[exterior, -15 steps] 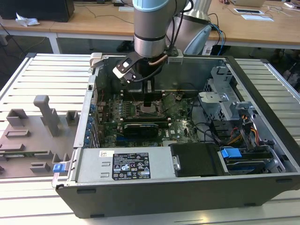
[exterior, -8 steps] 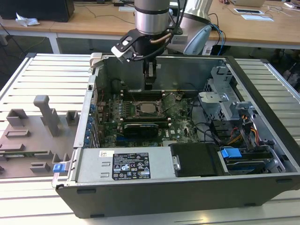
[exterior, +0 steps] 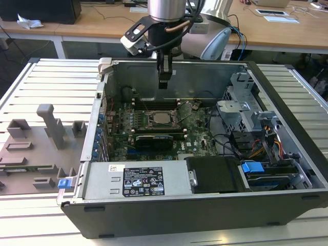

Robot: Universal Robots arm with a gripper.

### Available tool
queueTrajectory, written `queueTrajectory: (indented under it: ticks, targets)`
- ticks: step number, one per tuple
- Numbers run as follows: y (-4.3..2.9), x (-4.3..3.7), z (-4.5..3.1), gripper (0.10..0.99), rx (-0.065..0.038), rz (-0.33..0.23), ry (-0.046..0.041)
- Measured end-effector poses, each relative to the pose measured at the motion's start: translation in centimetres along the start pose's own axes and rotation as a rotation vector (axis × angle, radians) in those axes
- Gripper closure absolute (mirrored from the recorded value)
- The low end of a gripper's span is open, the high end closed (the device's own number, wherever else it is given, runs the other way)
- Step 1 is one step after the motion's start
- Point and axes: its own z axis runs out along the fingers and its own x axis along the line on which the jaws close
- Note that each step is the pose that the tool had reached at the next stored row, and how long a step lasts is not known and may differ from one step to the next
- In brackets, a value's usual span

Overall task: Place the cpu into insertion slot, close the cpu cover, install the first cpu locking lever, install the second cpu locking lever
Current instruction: 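Place the cpu into insertion slot, then close the cpu cover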

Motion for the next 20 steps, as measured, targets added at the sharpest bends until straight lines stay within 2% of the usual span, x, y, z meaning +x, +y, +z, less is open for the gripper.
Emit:
queueTrajectory:
  ticks: [15,18,20]
  targets:
    - [0.09,0.00,-0.05,0.980,0.000,0.000,-0.0003]
    - [1.41,0.01,0.00,0.980,0.001,0.000,-0.0001]
    - [2.03,0.02,0.02,0.980,0.002,0.000,-0.0002]
